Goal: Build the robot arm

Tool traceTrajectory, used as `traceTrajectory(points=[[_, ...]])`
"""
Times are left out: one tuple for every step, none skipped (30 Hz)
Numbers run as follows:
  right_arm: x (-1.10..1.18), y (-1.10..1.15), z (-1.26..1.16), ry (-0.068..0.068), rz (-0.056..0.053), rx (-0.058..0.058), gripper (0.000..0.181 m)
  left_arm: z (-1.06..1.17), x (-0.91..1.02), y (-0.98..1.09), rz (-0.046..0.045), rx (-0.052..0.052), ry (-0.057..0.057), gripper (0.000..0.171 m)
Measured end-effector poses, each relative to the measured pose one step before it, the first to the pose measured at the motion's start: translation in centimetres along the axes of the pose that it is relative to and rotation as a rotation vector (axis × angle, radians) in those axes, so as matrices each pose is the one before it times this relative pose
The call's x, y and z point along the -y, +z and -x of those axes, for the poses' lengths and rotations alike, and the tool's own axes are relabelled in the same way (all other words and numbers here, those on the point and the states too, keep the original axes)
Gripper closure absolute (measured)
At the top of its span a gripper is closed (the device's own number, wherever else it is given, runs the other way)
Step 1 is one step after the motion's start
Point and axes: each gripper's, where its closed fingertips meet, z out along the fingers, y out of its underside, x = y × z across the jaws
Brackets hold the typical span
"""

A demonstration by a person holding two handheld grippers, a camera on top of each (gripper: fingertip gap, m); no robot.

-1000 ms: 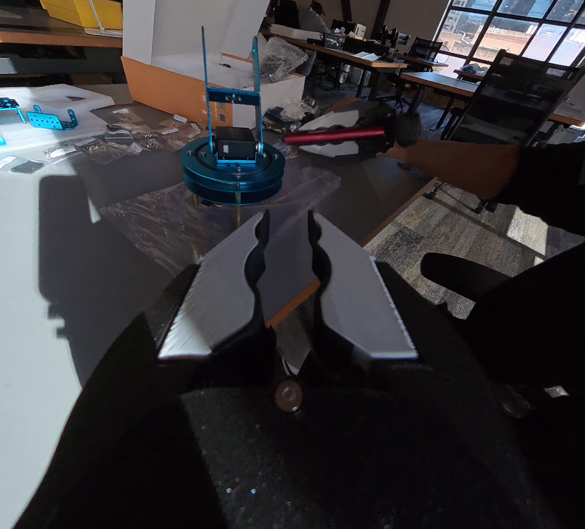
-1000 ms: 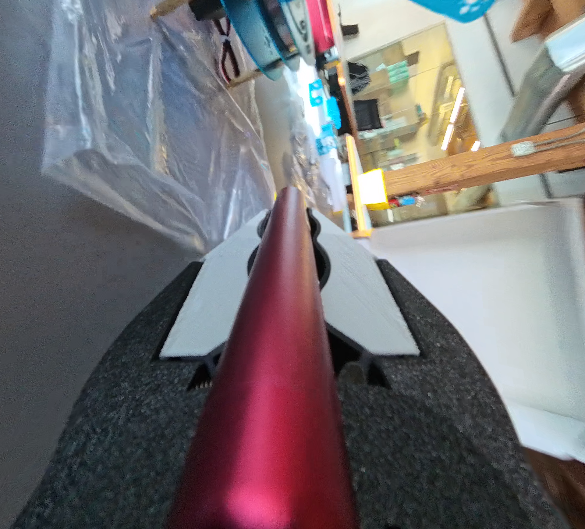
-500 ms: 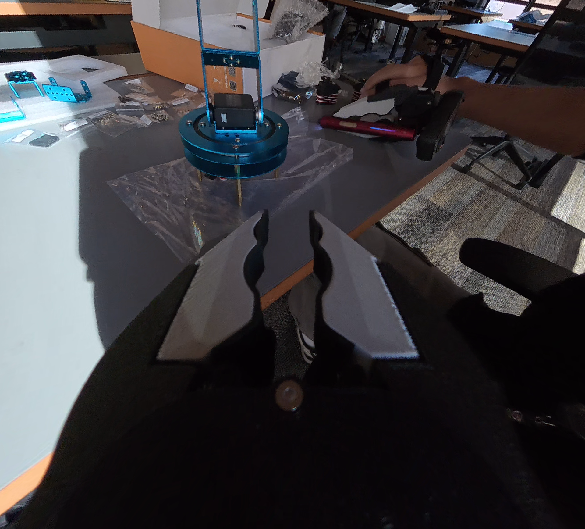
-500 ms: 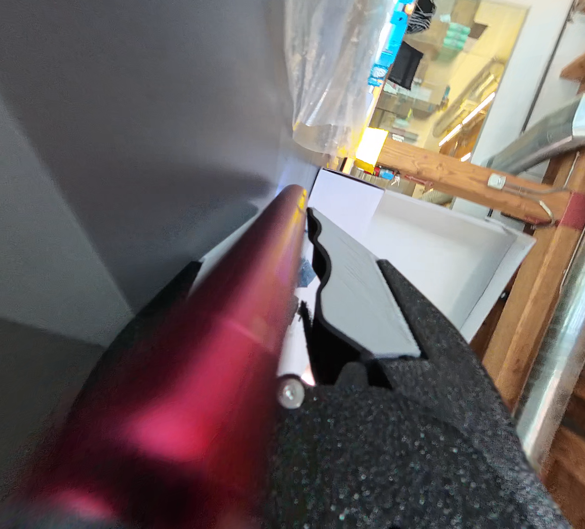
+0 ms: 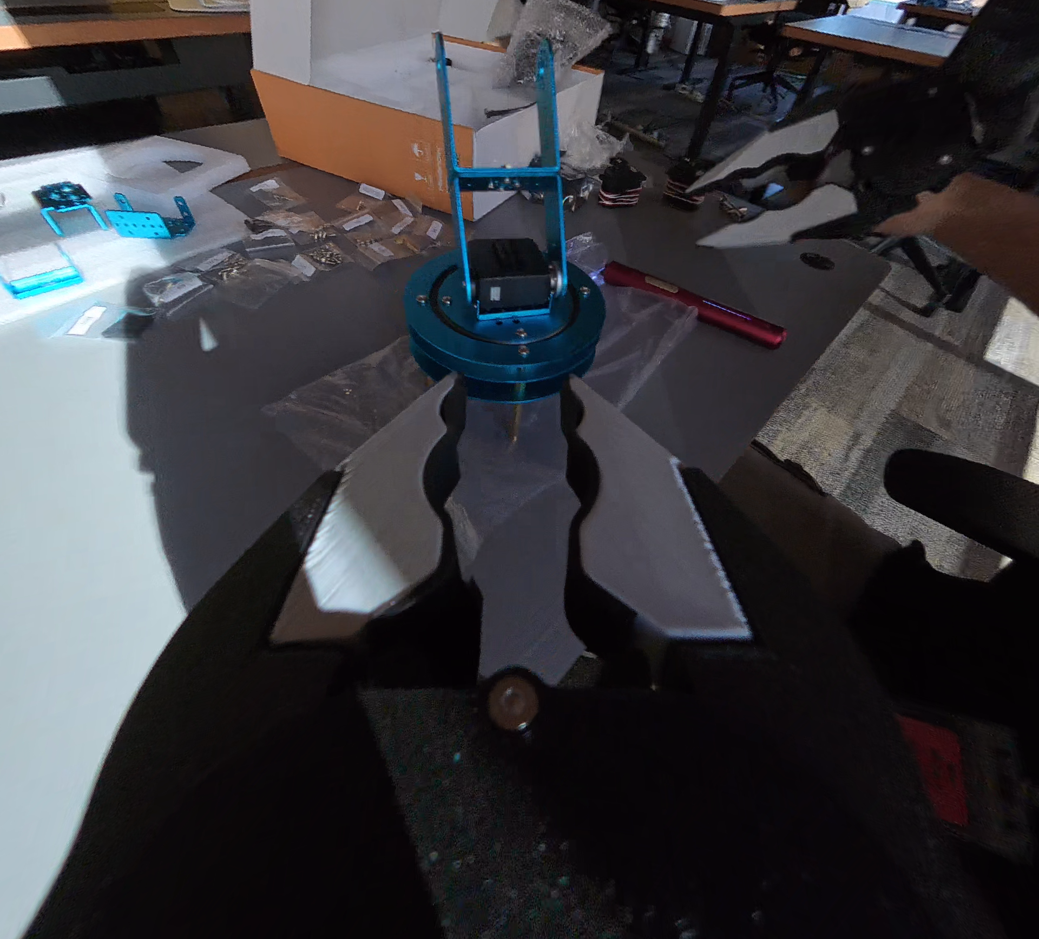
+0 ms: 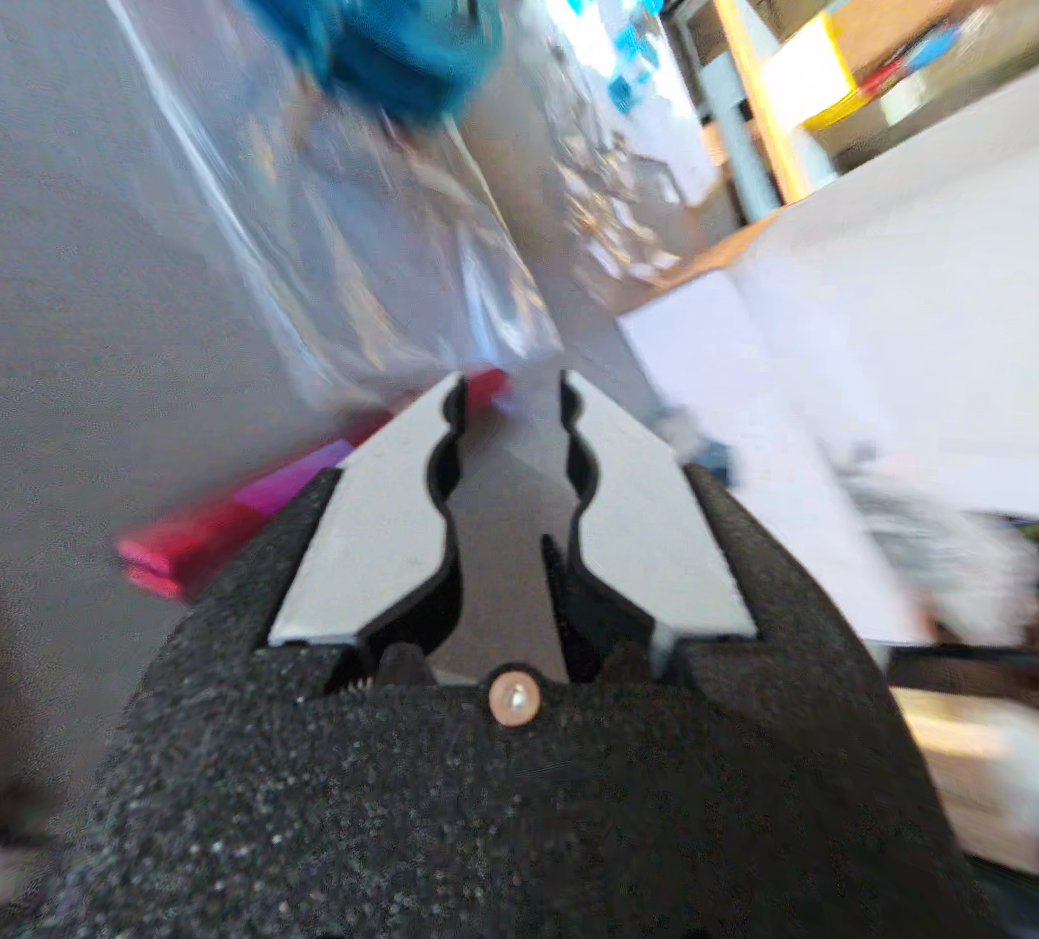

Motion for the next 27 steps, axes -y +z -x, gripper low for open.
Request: traceTrajectory(points=[[1.588, -0.299, 1.607, 0.1599, -0.0345, 0.0464, 0.145, 1.087, 0.532, 0.946, 0.0123, -0.0345, -0.0122, 0.134], [0.417, 0.073, 2.268, 0.0809, 0.0103, 0.0723, 0.137, 0.929, 0.657, 0.997, 0.00971, -0.0454, -0.0082, 0.131], [0.234, 0.264, 1.956, 0.0604, 0.0078, 0.0606, 0.122, 0.575, 0.553, 1.027, 0.01641, -0.0657, 0.0002, 0.125], [0.834, 0.421, 1.586, 0.0866, -0.0268, 0.057, 0.124, 0.561, 0.414, 1.011, 0.0255, -0.0662, 0.0044, 0.119], [0.946, 0.748, 1.509, 0.1063, -0.0195, 0.0737, 0.121, 0.729, 0.445, 0.963, 0.02152, -0.0551, 0.0006, 0.113], [0.685, 1.157, 0.947, 0.0908, 0.0049, 0.0541, 0.107, 0.783, 0.289, 0.896, 0.02542, -0.0509, -0.0098, 0.112], [0.593, 1.247, 0.082, 0.062, 0.017, 0.0137, 0.097, 0.512, 0.045, 0.795, 0.0358, -0.0658, -0.0244, 0.112], [0.916, 1.097, -0.463, 0.0444, -0.0065, -0.0124, 0.089, 0.189, -0.119, 0.597, 0.03927, -0.0793, -0.0341, 0.111], [0.95, 0.954, -0.207, 0.0337, -0.0174, -0.0002, 0.086, 0.293, -0.39, 0.412, 0.04727, -0.0627, -0.0289, 0.105], [0.739, 0.871, 0.031, 0.0304, -0.0069, 0.0187, 0.078, 0.389, -0.515, 0.204, 0.04164, -0.0398, -0.0169, 0.098], [0.548, 0.81, -0.259, 0.015, 0.0017, 0.0013, 0.074, 0.236, -0.665, 0.026, 0.03348, -0.0308, -0.0057, 0.092], [0.255, 0.831, -0.416, -0.0229, 0.0132, -0.0217, 0.072, -0.013, -0.947, -0.002, 0.03601, -0.0276, 0.0116, 0.088], [0.007, 0.865, -0.591, -0.0449, 0.0194, -0.0448, 0.07, -0.009, -1.022, 0.075, 0.03249, -0.0122, 0.0289, 0.08], [-0.192, 0.858, -0.663, -0.035, 0.0274, -0.0512, 0.068, 0.266, -1.018, 0.242, 0.03263, 0.0138, 0.0325, 0.076], [-0.283, 0.787, -0.088, -0.0224, 0.0241, -0.0158, 0.068, 0.216, -0.97, 0.447, 0.03658, 0.0129, 0.0282, 0.076], [-0.359, 0.718, 0.186, -0.0105, 0.0245, 0.0027, 0.066, 0.086, -0.65, 0.619, 0.0283, 0.0043, 0.0271, 0.074], [-0.294, 0.629, 0.1, -0.0063, 0.0201, 0.0003, 0.065, 0.146, -0.222, 0.676, 0.01305, 0.0065, 0.0248, 0.069], [-0.206, 0.553, 0.152, -0.009, 0.0146, 0.0049, 0.065, -0.024, 0.015, 0.673, 0.00367, -0.0052, 0.0182, 0.069], [-0.103, 0.456, 0.009, -0.0041, 0.0155, 0.0, 0.063, -0.091, -0.044, 0.657, 0.00864, -0.0131, 0.0113, 0.07], [0.096, 0.2, -0.296, -0.0074, 0.0051, -0.0137, 0.066, -0.224, -0.07, 0.556, 0.01266, -0.02, 0.0056, 0.072], [0.101, 0.04, -0.186, -0.0092, 0.0065, 0.0005, 0.067, -0.422, 0.068, 0.35, 0.00486, -0.0255, 0.004, 0.078], [0.001, -0.039, -0.133, -0.0055, 0.0189, 0.0085, 0.068, -0.125, 0.152, 0.151, 0.0033, 0.0045, 0.0054, 0.082], [-0.071, -0.128, -0.212, -0.0061, 0.0184, 0.0035, 0.069, 0.001, 0.127, 0.058, 0.00723, 0.0195, 0.0048, 0.083], [-0.067, -0.17, -0.08, -0.0112, 0.0127, 0.0115, 0.07, -0.09, 0.176, 0.023, 0.00304, 0.0174, 0.004, 0.083], [-0.09, -0.152, -0.034, -0.0036, 0.0141, 0.0168, 0.07, -0.074, 0.331, -0.028, -0.00491, 0.0196, 0.0073, 0.083], [-0.066, -0.146, -0.114, -0.0028, 0.0141, 0.0121, 0.07, -0.046, 0.434, -0.053, -0.00949, 0.0185, 0.0027, 0.084], [0.034, -0.263, -0.203, -0.0091, 0.0088, 0.0144, 0.07, -0.023, 0.413, 0.017, -0.00635, 0.0149, -0.0068, 0.084]])
